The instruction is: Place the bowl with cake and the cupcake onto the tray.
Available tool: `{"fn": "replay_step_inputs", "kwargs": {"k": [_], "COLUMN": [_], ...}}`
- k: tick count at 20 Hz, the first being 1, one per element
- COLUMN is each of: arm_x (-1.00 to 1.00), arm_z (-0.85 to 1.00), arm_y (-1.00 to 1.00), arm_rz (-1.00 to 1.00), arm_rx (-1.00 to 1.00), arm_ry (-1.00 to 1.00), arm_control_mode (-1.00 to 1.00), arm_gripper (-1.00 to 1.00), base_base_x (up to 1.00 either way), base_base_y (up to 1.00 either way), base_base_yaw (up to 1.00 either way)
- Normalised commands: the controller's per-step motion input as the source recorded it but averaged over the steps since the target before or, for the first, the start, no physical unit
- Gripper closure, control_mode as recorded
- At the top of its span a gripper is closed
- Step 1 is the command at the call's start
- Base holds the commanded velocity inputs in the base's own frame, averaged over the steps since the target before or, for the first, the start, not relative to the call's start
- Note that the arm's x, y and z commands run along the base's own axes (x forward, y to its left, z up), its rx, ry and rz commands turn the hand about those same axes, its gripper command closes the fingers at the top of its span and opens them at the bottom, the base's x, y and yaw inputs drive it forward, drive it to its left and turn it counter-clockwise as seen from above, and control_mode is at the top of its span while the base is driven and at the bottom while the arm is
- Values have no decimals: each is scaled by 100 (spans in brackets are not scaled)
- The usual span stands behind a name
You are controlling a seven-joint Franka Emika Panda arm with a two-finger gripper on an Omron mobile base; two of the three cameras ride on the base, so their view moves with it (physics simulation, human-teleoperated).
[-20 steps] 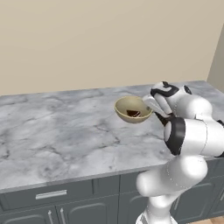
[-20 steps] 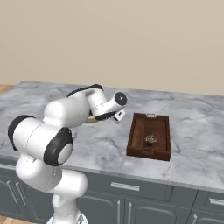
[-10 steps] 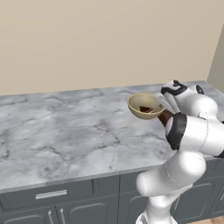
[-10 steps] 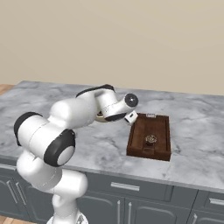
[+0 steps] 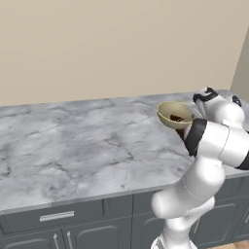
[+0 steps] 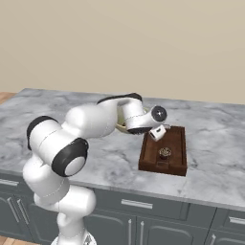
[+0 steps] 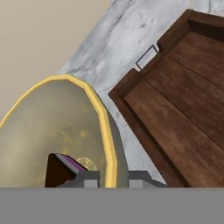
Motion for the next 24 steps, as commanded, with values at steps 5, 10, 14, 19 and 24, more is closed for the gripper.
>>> {"fn": "replay_step_inputs", "kwargs": {"k": [5, 10, 14, 19, 24], "arm_x": [0, 2, 13, 4, 0], "arm_z": [1, 0, 0, -7, -21], "arm_y": [-69, -67, -57, -39, -29], "arm_rz": [-11, -9, -5, -1, 0], "arm_rx": [6, 7, 8, 4, 0], "arm_ry": [0, 0, 2, 6, 9], "arm_control_mode": [-100, -100, -100, -100, -100], "arm_gripper": [100, 100, 100, 100, 100], "base_base_x": [0, 0, 0, 0, 0], "base_base_y": [0, 0, 0, 0, 0], "base_base_yaw": [0, 0, 0, 0, 0]}}
